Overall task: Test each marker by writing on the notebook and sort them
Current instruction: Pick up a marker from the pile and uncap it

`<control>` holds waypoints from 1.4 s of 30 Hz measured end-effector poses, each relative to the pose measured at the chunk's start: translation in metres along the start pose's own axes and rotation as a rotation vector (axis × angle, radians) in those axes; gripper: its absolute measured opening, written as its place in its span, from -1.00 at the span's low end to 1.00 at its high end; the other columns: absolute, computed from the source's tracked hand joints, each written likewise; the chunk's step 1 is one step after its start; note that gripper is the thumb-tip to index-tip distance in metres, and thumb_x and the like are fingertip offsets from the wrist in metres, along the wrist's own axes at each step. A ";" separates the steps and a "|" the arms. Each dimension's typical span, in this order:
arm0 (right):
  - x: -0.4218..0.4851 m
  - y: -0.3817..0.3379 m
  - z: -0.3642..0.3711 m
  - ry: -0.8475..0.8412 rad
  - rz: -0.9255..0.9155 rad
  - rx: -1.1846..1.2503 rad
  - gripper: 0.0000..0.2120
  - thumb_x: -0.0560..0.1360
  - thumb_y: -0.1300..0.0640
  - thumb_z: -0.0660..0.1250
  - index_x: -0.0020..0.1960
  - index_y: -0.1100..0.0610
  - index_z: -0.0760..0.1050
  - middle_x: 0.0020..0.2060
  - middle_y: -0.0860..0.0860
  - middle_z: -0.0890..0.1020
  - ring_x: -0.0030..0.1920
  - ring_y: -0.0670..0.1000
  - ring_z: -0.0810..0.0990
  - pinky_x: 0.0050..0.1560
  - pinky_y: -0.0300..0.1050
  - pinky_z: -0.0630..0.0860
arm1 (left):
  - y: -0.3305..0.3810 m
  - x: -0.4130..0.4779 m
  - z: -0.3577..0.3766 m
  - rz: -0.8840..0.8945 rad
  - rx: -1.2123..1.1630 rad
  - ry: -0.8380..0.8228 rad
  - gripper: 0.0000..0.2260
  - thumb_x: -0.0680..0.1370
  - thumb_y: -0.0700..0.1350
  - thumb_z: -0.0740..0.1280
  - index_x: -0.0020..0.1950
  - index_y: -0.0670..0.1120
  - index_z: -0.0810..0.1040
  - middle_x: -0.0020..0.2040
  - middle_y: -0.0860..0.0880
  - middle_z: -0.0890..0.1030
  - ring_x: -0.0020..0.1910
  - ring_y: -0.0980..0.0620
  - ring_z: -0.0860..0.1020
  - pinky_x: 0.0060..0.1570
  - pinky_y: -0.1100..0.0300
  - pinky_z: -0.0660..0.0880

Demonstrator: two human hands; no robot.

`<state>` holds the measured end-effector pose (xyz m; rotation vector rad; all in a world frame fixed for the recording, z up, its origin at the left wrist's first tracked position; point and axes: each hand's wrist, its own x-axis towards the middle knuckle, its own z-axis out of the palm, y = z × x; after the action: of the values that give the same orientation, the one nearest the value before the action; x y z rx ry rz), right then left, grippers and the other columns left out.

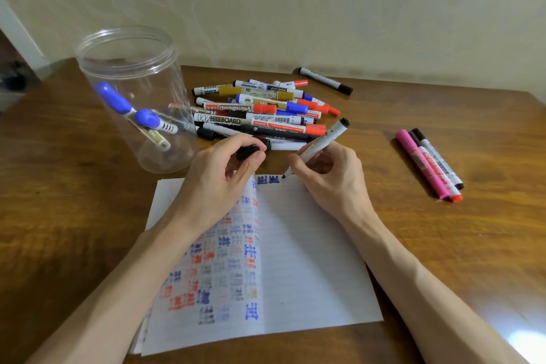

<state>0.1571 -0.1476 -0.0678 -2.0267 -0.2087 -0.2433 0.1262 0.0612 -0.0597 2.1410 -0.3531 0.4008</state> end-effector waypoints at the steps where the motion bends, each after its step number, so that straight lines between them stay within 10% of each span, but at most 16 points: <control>1: 0.000 0.000 0.000 0.013 0.000 -0.006 -0.89 0.53 0.15 0.52 -0.16 0.09 0.64 -0.30 -0.09 0.68 -0.31 -0.13 0.63 -0.31 -0.31 0.53 | 0.000 0.000 0.000 0.003 0.001 0.001 -0.77 0.67 0.00 0.30 0.25 -0.04 0.62 0.13 0.13 0.66 0.15 0.23 0.59 -0.05 0.40 0.54; 13: 0.000 0.001 0.000 -0.015 -0.004 0.032 -0.91 0.52 0.13 0.53 -0.15 0.06 0.68 -0.24 -0.06 0.73 -0.21 0.00 0.72 -0.16 -0.05 0.70 | 0.000 0.000 0.000 0.008 0.003 0.013 -0.77 0.66 0.00 0.30 0.25 -0.05 0.62 0.12 0.11 0.66 0.14 0.24 0.59 -0.06 0.45 0.51; 42: 0.003 0.001 -0.001 0.020 0.026 0.055 -0.93 0.53 0.15 0.52 -0.12 0.12 0.69 -0.24 -0.07 0.74 -0.22 -0.03 0.72 -0.17 -0.17 0.69 | -0.001 0.000 0.000 0.008 0.000 0.019 -0.76 0.66 0.02 0.29 0.25 -0.05 0.62 0.13 0.12 0.66 0.16 0.26 0.58 -0.06 0.44 0.51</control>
<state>0.1599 -0.1488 -0.0680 -1.9702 -0.1742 -0.2386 0.1269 0.0618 -0.0604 2.1354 -0.3512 0.4253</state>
